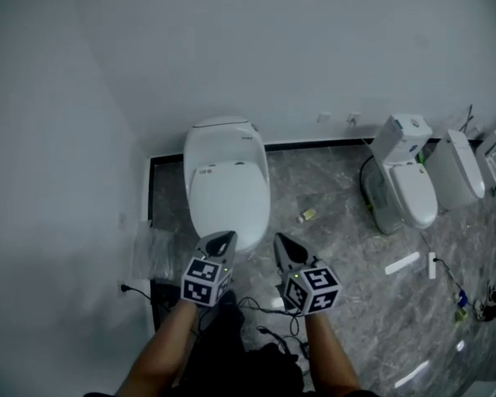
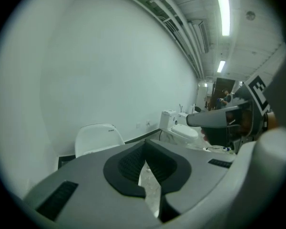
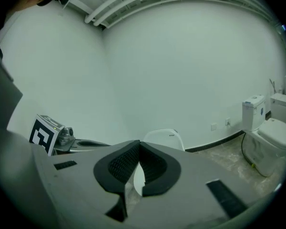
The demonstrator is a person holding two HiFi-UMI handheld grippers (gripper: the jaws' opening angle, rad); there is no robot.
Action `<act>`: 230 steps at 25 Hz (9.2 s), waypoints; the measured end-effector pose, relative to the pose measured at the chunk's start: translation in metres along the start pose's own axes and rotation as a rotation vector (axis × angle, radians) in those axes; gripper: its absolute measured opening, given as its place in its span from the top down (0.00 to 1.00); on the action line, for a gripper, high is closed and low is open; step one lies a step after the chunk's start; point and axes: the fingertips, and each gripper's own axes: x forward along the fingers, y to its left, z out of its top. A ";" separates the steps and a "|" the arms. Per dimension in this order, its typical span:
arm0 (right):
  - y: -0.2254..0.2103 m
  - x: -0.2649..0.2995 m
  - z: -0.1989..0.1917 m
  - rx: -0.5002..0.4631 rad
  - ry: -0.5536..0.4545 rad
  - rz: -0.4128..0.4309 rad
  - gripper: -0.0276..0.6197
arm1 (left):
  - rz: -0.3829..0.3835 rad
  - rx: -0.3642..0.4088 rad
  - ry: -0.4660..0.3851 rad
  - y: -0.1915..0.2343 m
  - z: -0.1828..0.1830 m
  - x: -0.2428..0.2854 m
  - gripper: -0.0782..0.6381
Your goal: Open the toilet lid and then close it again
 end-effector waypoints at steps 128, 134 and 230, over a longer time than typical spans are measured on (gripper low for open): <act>-0.057 0.207 -0.051 0.058 0.265 -0.070 0.94 | 0.112 -0.201 0.080 0.187 -0.029 0.140 0.88; -0.064 0.228 -0.018 0.022 0.245 -0.018 0.94 | 0.160 -0.189 0.071 0.203 0.000 0.154 0.88; -0.058 0.296 0.139 -0.018 0.090 -0.238 0.94 | -0.022 0.138 0.180 0.405 0.137 0.299 0.69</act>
